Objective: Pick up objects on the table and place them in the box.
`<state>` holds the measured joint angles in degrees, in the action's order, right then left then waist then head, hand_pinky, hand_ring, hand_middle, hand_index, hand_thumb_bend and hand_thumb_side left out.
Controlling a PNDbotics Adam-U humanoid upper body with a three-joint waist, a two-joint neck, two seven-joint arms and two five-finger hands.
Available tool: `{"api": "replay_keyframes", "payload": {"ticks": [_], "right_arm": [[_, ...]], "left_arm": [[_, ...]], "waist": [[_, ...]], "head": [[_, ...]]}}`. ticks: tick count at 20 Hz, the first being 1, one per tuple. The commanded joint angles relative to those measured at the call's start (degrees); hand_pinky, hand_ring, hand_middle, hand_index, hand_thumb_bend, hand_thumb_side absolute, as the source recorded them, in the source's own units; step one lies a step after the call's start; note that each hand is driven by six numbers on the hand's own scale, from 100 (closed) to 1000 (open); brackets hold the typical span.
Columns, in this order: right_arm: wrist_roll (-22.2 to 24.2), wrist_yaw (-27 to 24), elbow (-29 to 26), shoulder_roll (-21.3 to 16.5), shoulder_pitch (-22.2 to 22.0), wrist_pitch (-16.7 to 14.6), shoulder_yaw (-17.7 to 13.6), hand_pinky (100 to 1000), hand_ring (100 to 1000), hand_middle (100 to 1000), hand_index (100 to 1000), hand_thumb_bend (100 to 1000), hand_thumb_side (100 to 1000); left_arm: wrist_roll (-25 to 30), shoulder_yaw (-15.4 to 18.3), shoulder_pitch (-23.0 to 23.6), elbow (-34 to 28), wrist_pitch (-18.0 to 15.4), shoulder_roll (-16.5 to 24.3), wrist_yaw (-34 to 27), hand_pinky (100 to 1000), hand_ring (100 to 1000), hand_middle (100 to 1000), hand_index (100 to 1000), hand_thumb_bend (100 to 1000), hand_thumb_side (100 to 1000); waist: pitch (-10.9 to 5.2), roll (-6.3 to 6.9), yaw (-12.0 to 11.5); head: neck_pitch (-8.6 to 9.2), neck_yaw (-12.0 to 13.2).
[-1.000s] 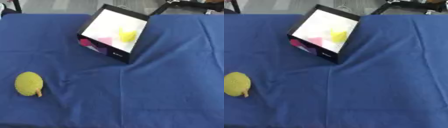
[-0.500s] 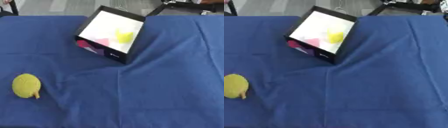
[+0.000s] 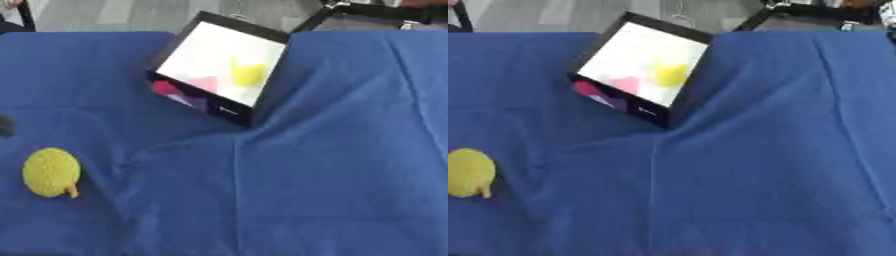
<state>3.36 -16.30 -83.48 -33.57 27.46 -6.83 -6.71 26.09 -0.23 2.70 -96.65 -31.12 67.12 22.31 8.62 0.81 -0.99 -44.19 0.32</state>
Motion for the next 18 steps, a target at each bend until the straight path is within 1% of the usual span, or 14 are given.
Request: {"api": "replay_keyframes", "payload": {"ticks": [1, 2, 4, 5, 6, 8, 12, 14, 15, 18], "right_arm": [[0.3, 0.5, -0.2, -2.0, 0.5, -0.1, -0.7, 1000, 1000, 1000, 894, 100, 470], [0.3, 0.5, -0.2, -1.9, 0.5, -0.1, -0.7, 1000, 1000, 1000, 894, 100, 470], [0.4, 0.6, -0.1, -1.8, 0.5, -0.1, -0.7, 1000, 1000, 1000, 894, 100, 470], [0.4, 0.6, -0.1, -1.7, 0.5, 0.0, -0.7, 1000, 1000, 1000, 894, 100, 470], [0.4, 0.6, -0.1, -1.7, 0.5, -0.1, -0.7, 1000, 1000, 1000, 893, 100, 470], [0.4, 0.6, -0.1, -1.7, 0.6, -0.1, -0.6, 1000, 1000, 1000, 893, 100, 470], [0.5, 0.7, 0.1, -1.5, 0.7, -0.1, -0.6, 1000, 1000, 1000, 894, 100, 470], [0.6, 0.8, 0.2, -1.4, 0.7, -0.1, -0.5, 1000, 1000, 1000, 894, 100, 470], [0.7, 0.9, 0.2, -1.4, 0.7, -0.1, -0.5, 1000, 1000, 1000, 894, 100, 470], [0.9, 1.1, 0.4, -1.3, 0.7, -0.1, -0.5, 1000, 1000, 1000, 893, 100, 470]], "left_arm": [[-0.6, 0.2, -0.2, 0.4, 1.8, 1.8, 3.3, 882, 866, 852, 891, 318, 405], [-1.4, 0.0, -0.1, 0.6, 2.5, 1.6, 4.7, 880, 864, 851, 892, 312, 415], [-2.8, -0.9, 0.0, 1.4, 3.5, 1.1, 6.8, 878, 862, 850, 894, 241, 411], [-3.4, -1.3, -0.2, 1.7, 3.8, 0.7, 7.6, 880, 863, 852, 896, 206, 434], [-3.8, -1.8, -0.3, 2.0, 4.0, 0.4, 8.1, 882, 863, 853, 898, 183, 497], [-3.8, -2.6, -0.6, 2.4, 3.9, -0.1, 8.5, 880, 865, 856, 900, 176, 550], [-1.6, -3.7, -1.4, 3.2, 3.3, -1.1, 8.1, 882, 875, 871, 908, 147, 615], [-0.3, -4.0, -1.7, 3.7, 3.2, -1.4, 7.9, 888, 883, 881, 910, 168, 645], [0.2, -4.1, -1.9, 4.0, 3.2, -1.6, 8.1, 892, 888, 887, 912, 186, 645], [0.2, -4.4, -2.9, 4.9, 3.7, -2.2, 10.1, 896, 896, 893, 912, 269, 607]], "waist": [[-1.07, -0.44, 0.1], [-1.05, -0.43, 0.1], [-1.0, -0.45, 0.3], [-0.98, -0.49, 0.4], [-0.96, -0.53, 0.5], [-0.93, -0.61, 0.7], [-0.82, -0.68, 0.9], [-0.74, -0.68, 0.9], [-0.69, -0.66, 1.0], [-0.59, -0.63, 1.1]], "head": [[0.07, -0.1], [0.07, 0.0], [0.07, 0.2], [0.07, 0.3], [0.07, 0.3], [0.07, 0.5], [0.07, 0.7], [0.07, 0.8], [0.07, 0.9], [0.07, 1.0]]}}
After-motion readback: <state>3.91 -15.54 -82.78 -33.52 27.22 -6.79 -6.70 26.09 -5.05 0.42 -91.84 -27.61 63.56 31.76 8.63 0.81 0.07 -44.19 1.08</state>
